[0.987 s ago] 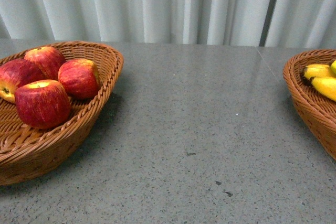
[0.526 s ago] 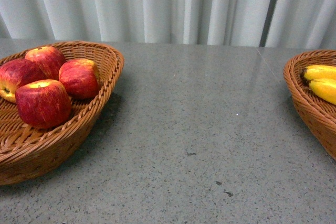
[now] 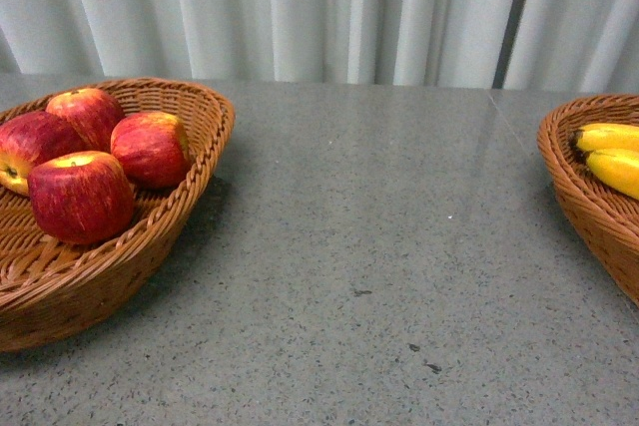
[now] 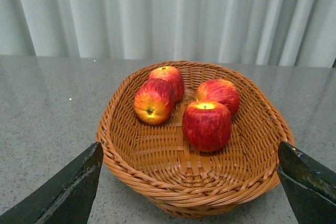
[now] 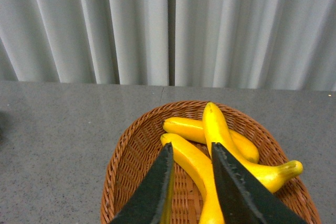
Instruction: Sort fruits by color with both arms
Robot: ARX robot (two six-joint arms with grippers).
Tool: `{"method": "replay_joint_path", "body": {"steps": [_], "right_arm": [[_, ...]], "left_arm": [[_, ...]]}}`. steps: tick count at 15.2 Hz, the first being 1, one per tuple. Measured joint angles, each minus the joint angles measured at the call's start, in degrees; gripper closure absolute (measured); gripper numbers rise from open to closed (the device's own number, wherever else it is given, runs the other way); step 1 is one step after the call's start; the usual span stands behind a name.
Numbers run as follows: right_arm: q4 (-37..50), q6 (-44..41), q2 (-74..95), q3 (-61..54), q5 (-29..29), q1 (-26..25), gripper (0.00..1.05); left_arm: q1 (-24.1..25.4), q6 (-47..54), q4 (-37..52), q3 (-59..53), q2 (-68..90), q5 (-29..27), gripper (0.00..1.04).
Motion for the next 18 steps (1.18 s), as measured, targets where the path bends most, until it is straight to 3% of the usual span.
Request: {"method": "replay_joint_path", "body": {"steps": [1, 2, 4, 14, 17, 18], "right_arm": [[0.5, 0.0, -1.8, -1.7, 1.0, 0.8, 0.96], [0.9, 0.1, -2.8, -3.0, 5.3, 4.9, 1.03], [0.9, 0.2, -4.5, -5.6, 6.0, 7.6, 1.03], [-0.5, 0.3, -13.3, -12.8, 7.1, 7.1, 1.03], [-9.2, 0.3, -21.7, -14.0, 7.0, 7.1, 1.03], [-8.5, 0.3, -24.0, -14.8, 7.0, 7.1, 1.03]], "left_arm": [[0.0, 0.0, 0.0, 0.0, 0.0, 0.0, 0.07], [0.0, 0.0, 0.0, 0.0, 0.0, 0.0, 0.07], [0.0, 0.0, 0.0, 0.0, 0.0, 0.0, 0.07], [0.0, 0.0, 0.0, 0.0, 0.0, 0.0, 0.07], [0.0, 0.0, 0.0, 0.0, 0.0, 0.0, 0.07], [0.0, 0.0, 0.0, 0.0, 0.0, 0.0, 0.07]]}}
